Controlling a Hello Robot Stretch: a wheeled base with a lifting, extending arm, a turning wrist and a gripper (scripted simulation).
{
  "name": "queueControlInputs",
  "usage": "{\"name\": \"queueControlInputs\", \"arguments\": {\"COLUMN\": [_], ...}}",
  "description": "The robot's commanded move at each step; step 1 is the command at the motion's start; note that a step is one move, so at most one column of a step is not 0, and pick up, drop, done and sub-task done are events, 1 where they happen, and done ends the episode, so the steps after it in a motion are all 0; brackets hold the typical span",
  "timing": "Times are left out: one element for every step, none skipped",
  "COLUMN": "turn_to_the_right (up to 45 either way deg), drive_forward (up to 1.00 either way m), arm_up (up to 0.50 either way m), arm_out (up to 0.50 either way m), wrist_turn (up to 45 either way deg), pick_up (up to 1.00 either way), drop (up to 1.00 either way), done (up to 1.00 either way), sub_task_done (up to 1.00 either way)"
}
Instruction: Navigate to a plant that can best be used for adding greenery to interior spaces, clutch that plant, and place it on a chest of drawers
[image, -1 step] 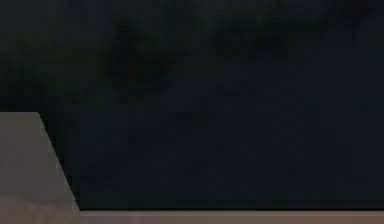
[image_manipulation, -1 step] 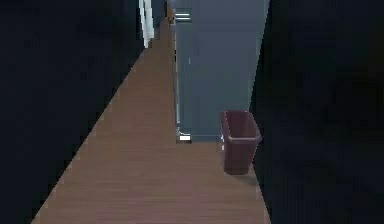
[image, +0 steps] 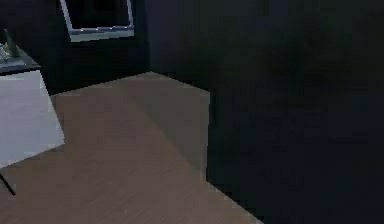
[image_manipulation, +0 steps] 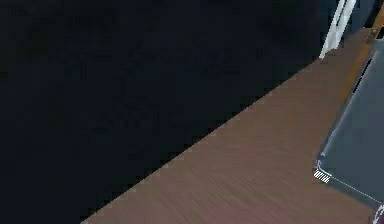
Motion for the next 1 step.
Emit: {"name": "queueControlInputs", "arguments": {"turn_to_the_right": [-42.0], "drive_forward": [0.00], "arm_up": [0.00], "arm_out": [0.00], "wrist_turn": [0.0], "pick_up": [0.00], "drop": [0.00], "done": [0.00], "sub_task_done": [0.00]}}
